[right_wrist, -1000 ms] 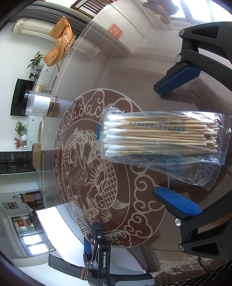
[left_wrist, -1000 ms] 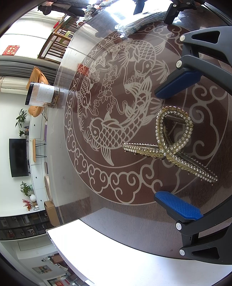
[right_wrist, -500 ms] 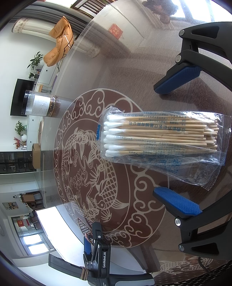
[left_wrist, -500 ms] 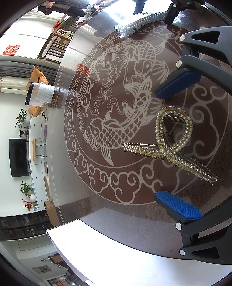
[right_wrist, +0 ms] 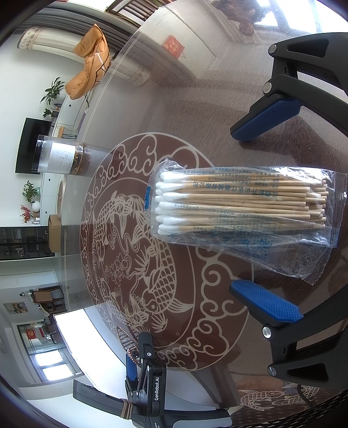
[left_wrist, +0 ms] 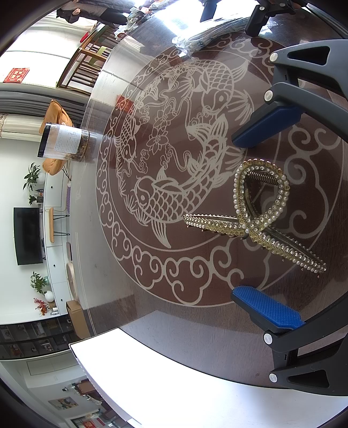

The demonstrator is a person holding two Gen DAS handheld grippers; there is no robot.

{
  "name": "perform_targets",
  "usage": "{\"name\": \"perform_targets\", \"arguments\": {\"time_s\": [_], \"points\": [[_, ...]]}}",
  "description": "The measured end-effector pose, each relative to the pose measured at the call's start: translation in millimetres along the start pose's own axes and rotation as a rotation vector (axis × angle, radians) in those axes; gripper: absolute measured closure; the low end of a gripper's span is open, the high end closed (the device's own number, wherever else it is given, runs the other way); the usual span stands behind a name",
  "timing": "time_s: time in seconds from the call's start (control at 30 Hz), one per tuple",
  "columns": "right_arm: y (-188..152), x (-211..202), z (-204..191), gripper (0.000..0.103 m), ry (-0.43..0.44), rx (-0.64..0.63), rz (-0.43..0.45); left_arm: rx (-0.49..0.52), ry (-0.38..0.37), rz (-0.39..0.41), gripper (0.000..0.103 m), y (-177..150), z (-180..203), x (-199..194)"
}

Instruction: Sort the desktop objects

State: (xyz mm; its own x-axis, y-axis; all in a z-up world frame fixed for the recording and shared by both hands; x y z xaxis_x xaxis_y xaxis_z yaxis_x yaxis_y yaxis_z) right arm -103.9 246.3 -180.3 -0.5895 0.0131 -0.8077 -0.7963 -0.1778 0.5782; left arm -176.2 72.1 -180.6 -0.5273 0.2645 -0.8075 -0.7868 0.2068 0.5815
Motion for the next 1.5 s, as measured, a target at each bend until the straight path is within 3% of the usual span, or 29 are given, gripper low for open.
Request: {"name": "perform_targets", "arguments": {"time_s": [0.6,0.8,0.97,1.17,1.5], "points": [[-0.1,0.9,-0.4,0.000,0.001,-0.001,0.000,0.000,-0.001,0.000,0.000,-0.2,-0.2,0.0],[0.7,0.2,-0.2,0.000,0.003,0.001,0.000,0.009,-0.012,-0.063,0.000,-4.5,-5.2,-5.0],[0.5,0.3,-0.3,0.000,0.003,0.001,0.000,-0.017,0.009,-0.056,0.000,-8.1,-8.0,-10.7],[0.4,0.4,-0.3,0.000,0.003,0.001,0.000,0.031,-0.030,-0.095,0.000,-14.9,-4.0,-14.6],[0.2,0.6,-0.3,0.000,0.003,0.000,0.000,0.034,-0.023,-0.062,0.000,-20.7,-0.6,-18.5]]}}
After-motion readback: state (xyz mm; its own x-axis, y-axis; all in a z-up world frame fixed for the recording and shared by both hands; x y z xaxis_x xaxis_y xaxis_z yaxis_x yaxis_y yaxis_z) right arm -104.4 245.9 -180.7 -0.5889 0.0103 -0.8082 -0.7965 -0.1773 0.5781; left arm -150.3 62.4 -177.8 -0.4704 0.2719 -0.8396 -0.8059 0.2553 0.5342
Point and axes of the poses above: each gripper's, at about its wrist camera, not at the fingertips, and x roughly the way its jaws point, z to its right, y to its top, the point moved 8 cm from there along x, roughly the way its jaws point, and after that the axes turned 7 degrees about -y, right-handed, at the moved point
